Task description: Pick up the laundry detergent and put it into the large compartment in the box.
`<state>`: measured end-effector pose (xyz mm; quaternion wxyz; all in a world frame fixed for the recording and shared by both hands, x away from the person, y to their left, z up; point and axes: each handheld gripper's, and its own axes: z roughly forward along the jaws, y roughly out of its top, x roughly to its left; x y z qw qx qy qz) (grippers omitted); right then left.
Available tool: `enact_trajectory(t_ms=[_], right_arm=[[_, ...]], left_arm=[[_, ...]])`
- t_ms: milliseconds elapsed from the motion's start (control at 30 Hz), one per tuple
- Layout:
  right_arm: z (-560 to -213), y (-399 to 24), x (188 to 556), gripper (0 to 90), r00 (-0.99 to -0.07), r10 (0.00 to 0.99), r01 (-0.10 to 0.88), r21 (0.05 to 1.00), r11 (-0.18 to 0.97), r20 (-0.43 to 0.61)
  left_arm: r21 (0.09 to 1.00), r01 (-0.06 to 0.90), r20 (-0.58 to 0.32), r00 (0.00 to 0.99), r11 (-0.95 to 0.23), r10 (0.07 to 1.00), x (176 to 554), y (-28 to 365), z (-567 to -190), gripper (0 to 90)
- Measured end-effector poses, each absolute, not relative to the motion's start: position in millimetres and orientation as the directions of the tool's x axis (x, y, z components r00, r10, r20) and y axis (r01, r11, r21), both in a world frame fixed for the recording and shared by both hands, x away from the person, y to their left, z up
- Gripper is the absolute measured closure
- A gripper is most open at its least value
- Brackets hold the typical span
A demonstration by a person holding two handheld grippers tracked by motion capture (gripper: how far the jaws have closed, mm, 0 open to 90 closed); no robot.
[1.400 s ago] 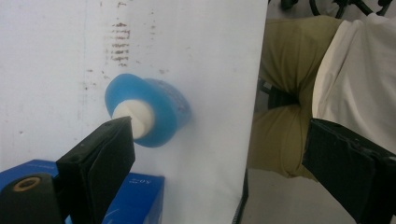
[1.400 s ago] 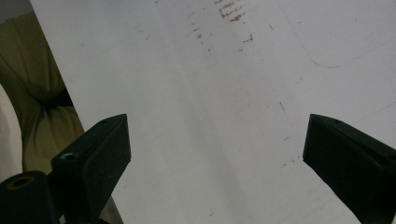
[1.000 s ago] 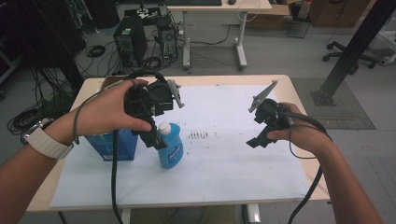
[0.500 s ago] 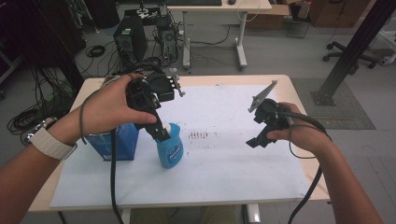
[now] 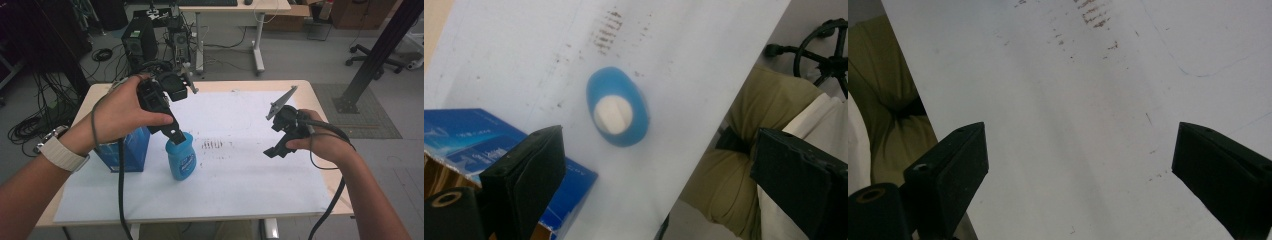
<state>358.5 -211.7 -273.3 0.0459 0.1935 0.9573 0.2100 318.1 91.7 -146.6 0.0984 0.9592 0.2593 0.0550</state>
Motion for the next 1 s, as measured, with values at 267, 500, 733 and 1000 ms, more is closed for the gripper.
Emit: enact_trajectory(t_ms=[267,500,733,1000], right_arm=[[-273.8,-210.0,359.4,8.2,-0.923,0.385,0.347,0.423,0.837,-0.005],[-274.5,-208.4,360.4,8.2,-0.924,0.382,0.344,0.425,0.838,-0.006],[-274.0,-208.0,361.0,8.2,-0.925,0.381,0.341,0.430,0.836,-0.006],[-273.5,-207.5,361.2,8.2,-0.925,0.379,0.339,0.432,0.836,-0.007]], left_arm=[[0.199,0.542,0.065,0.824,-0.816,0.563,322.6,88.3,-149.3,8.1],[0.182,0.590,0.065,0.791,-0.787,0.608,326.2,87.8,-152.9,8.5],[0.166,0.624,0.068,0.765,-0.764,0.640,330.0,88.2,-158.6,9.4],[0.170,0.662,0.059,0.732,-0.730,0.678,334.9,89.2,-161.7,9.1]])
